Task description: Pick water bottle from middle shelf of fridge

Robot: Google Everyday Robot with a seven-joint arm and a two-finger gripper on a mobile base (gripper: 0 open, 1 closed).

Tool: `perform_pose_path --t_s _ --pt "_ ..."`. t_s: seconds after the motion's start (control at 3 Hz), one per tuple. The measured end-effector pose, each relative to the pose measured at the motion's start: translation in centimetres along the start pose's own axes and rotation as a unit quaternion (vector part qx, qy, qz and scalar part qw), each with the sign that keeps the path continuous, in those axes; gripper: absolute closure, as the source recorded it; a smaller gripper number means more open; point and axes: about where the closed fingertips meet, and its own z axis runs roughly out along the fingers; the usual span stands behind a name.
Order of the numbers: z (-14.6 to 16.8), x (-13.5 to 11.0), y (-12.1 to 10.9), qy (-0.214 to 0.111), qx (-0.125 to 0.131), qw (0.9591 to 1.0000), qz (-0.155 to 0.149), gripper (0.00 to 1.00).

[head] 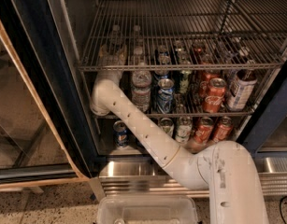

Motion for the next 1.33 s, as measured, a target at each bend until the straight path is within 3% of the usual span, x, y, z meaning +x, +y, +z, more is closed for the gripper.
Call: perform_pose_path --t_s 0.33,1.33 --pt "1.5 0.3 0.8 0.005 -0.015 0.9999 -0.005 0.45" --pt "2.6 0.2 0.3 0.003 -0.012 0.9999 -0.008 0.39"
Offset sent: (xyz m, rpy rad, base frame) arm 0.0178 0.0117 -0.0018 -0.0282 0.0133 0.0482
